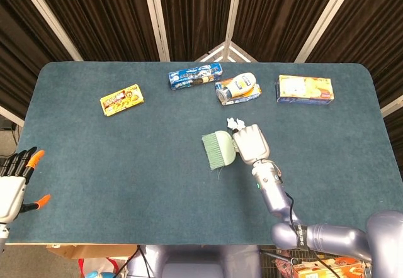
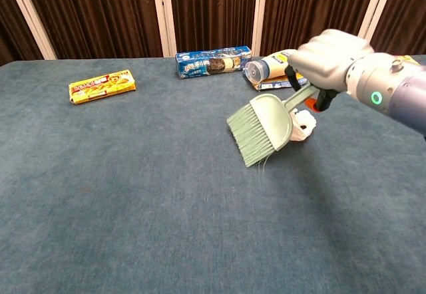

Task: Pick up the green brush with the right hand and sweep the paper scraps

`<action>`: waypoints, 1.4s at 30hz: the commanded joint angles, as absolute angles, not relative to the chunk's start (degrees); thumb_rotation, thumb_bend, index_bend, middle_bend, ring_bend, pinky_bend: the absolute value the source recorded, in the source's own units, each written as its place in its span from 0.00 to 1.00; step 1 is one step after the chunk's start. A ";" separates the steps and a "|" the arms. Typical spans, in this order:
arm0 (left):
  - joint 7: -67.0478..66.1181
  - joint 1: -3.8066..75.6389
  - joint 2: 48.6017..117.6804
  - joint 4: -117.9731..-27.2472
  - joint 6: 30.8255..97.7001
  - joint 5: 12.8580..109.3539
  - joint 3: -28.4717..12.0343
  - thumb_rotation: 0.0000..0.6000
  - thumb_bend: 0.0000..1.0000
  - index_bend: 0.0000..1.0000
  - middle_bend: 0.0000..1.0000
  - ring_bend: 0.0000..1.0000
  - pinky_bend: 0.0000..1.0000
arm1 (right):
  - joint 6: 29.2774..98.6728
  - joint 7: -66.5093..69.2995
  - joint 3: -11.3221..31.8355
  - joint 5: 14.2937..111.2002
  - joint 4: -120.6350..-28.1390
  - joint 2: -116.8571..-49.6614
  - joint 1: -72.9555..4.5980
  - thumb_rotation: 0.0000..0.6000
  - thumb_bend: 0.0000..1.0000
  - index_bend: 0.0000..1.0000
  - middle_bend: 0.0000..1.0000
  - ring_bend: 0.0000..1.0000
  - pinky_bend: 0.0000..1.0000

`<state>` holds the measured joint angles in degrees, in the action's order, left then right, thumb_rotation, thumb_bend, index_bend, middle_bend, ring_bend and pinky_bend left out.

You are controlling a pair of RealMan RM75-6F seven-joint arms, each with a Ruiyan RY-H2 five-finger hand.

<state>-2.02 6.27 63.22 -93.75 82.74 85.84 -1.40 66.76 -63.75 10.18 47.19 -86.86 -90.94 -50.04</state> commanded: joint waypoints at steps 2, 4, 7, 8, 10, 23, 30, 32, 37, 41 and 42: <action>-1.90 6.33 63.17 -93.70 82.58 85.77 -1.40 1.00 0.09 0.00 0.00 0.00 0.00 | 65.87 -63.50 9.09 45.87 -81.12 -92.96 -50.26 1.00 0.57 0.89 0.95 1.00 0.95; -1.84 6.33 63.17 -93.73 82.60 85.78 -1.40 1.00 0.09 0.00 0.00 0.00 0.00 | 65.98 -63.45 9.15 45.51 -79.35 -92.69 -50.11 1.00 0.58 0.89 0.95 1.00 0.95; -1.83 6.29 63.15 -93.78 82.63 85.74 -1.39 1.00 0.09 0.00 0.00 0.00 0.00 | 66.37 -63.26 9.59 44.68 -77.45 -91.59 -49.68 1.00 0.58 0.89 0.95 1.00 0.95; -1.82 6.29 63.14 -93.81 82.63 85.71 -1.39 1.00 0.09 0.00 0.00 0.00 0.00 | 66.55 -63.21 9.78 44.36 -77.03 -91.05 -49.50 1.00 0.58 0.89 0.95 1.00 0.95; -1.83 6.26 63.12 -93.86 82.68 85.70 -1.40 1.00 0.09 0.00 0.00 0.00 0.00 | 66.95 -63.17 10.10 43.91 -76.43 -89.71 -49.11 1.00 0.58 0.89 0.95 1.00 0.95; -2.58 6.25 63.40 -94.04 83.33 86.40 -1.41 1.00 0.09 0.00 0.00 0.00 0.00 | 71.01 -61.98 12.18 45.10 -81.97 -77.80 -46.64 1.00 0.58 0.89 0.95 1.00 0.95; -2.92 6.26 63.63 -94.06 83.46 86.54 -1.40 1.00 0.09 0.00 0.00 0.00 0.00 | 71.77 -60.52 13.11 48.47 -91.07 -74.52 -47.16 1.00 0.58 0.89 0.95 1.00 0.95; -3.04 6.28 63.69 -94.07 83.48 86.58 -1.40 1.00 0.09 0.00 0.00 0.00 0.00 | 71.77 -60.64 13.15 48.93 -93.39 -74.61 -47.53 1.00 0.58 0.89 0.95 1.00 0.95; -3.08 6.27 63.71 -93.99 83.43 86.45 -1.41 1.00 0.09 0.00 0.00 0.00 0.00 | 71.23 -61.67 11.79 50.43 -97.02 -77.03 -48.66 1.00 0.58 0.89 0.95 1.00 0.95; -2.90 6.24 63.62 -93.91 83.41 86.29 -1.45 1.00 0.09 0.00 0.00 0.00 0.00 | 70.62 -62.15 10.03 51.04 -96.53 -80.48 -49.13 1.00 0.58 0.89 0.95 1.00 0.95; -2.81 6.23 63.60 -93.90 83.39 86.25 -1.45 1.00 0.09 0.00 0.00 0.00 0.00 | 70.29 -62.39 9.40 51.13 -96.11 -81.40 -49.22 1.00 0.58 0.89 0.95 1.00 0.95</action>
<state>-2.83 6.24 63.61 -93.91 83.39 86.26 -1.45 70.84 -61.92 10.53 50.72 -96.64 -79.89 -48.87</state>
